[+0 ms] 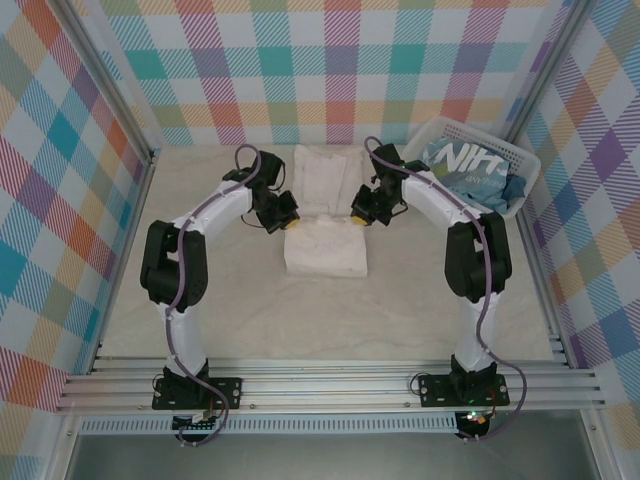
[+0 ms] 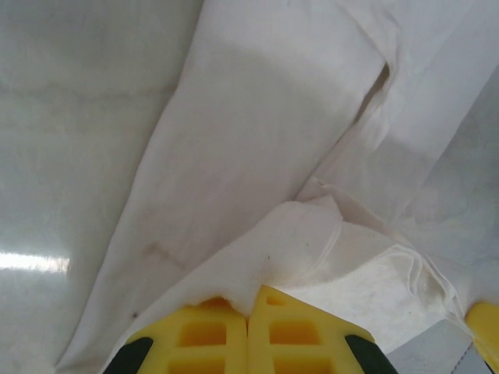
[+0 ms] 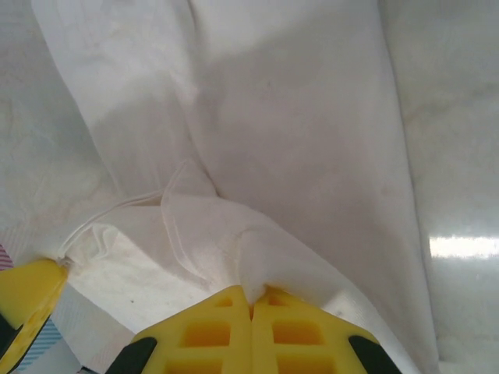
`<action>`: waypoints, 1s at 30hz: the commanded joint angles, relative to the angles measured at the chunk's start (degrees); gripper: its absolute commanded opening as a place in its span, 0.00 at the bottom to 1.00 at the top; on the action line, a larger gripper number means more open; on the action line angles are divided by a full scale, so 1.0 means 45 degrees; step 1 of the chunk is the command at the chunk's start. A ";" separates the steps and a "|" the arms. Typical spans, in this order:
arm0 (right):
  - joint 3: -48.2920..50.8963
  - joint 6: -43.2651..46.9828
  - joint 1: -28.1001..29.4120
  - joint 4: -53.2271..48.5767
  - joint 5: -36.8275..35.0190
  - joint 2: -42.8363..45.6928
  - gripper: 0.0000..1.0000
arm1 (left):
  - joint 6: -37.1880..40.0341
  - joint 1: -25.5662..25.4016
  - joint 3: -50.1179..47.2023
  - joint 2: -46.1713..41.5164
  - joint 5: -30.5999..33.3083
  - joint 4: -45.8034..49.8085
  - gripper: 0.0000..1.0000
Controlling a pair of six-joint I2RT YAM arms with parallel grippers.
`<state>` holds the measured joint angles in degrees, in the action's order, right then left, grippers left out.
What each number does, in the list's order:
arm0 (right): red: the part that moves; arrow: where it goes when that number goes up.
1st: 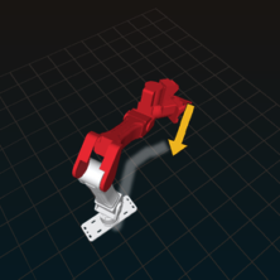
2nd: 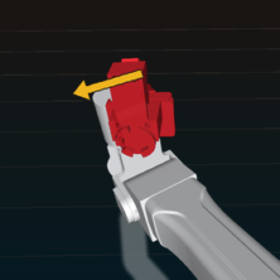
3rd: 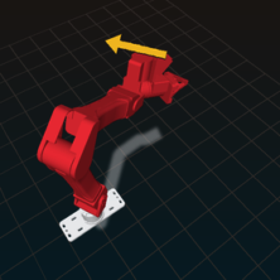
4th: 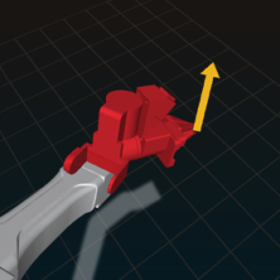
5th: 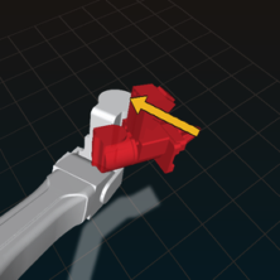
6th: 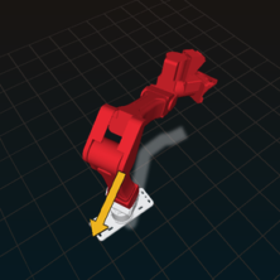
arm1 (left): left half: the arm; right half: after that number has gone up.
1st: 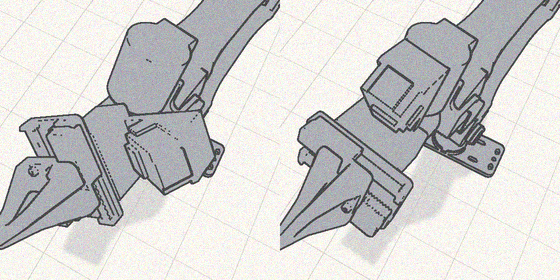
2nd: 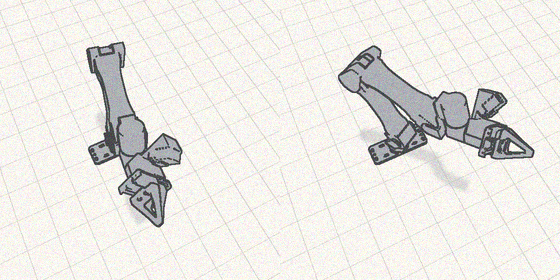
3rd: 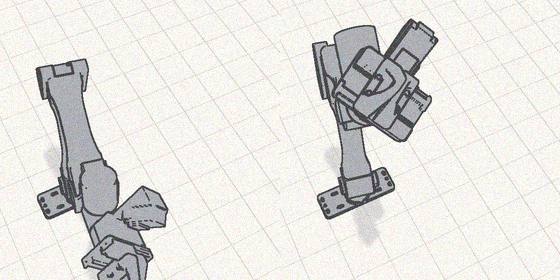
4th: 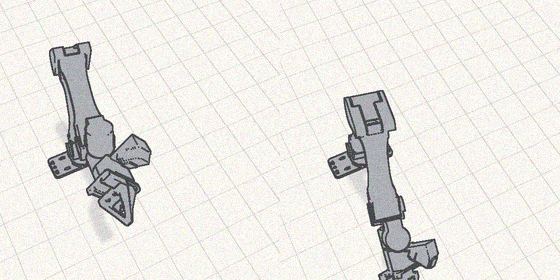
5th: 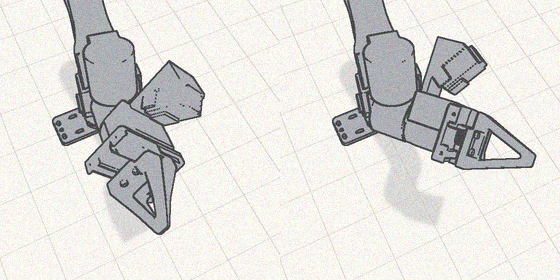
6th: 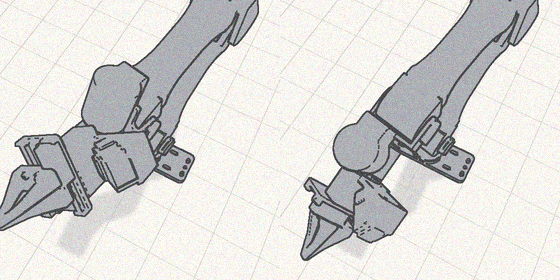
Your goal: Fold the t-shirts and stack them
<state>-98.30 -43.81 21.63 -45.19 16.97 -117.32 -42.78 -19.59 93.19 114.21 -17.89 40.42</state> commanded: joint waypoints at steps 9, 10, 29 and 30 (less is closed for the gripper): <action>-0.2611 0.0529 -0.0518 -0.0541 0.0345 -0.2703 0.00 | 0.1246 0.0445 0.3921 0.3229 -0.0087 0.1342 0.00; -0.2854 0.0590 -0.0557 -0.0487 0.0558 -0.2908 0.04 | 0.1309 0.0466 0.4007 0.3305 -0.0030 0.1424 0.01; 0.6023 -0.1253 -0.0110 0.3367 0.1136 0.2994 0.39 | -0.1094 0.0448 -0.4939 -0.2367 -0.1149 -0.0714 0.35; 0.6568 -0.1607 -0.0099 0.3893 0.1477 0.3124 0.40 | -0.1405 0.0451 -0.5313 -0.2363 -0.1452 -0.1115 0.36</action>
<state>-73.89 -45.67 20.36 -35.44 18.98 -104.18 -44.47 -17.85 73.08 104.16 -19.81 40.14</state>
